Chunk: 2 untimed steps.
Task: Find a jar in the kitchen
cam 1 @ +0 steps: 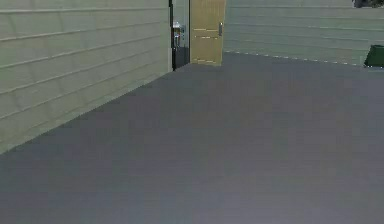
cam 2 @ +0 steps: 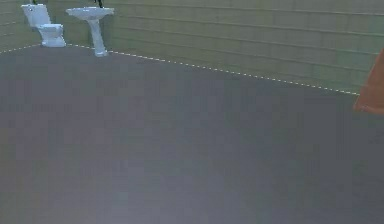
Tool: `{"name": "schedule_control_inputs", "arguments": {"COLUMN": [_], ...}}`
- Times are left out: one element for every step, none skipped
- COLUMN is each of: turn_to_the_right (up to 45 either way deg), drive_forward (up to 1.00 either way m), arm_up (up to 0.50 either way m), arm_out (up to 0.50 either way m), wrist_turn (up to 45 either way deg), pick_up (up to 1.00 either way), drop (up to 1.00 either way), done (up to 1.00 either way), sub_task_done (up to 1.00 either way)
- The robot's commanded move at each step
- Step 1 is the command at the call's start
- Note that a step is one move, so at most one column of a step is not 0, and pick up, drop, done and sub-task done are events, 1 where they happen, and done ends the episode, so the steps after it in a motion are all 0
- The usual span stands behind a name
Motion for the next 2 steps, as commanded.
{"name": "schedule_control_inputs", "arguments": {"turn_to_the_right": [0.0, 0.0], "drive_forward": [1.00, 1.00], "arm_up": [0.00, 0.00], "arm_out": [0.00, 0.00], "wrist_turn": [0.0, 0.0], "pick_up": [0.00, 0.00], "drop": [0.00, 0.00], "done": [0.00, 0.00], "sub_task_done": [0.00, 0.00]}}
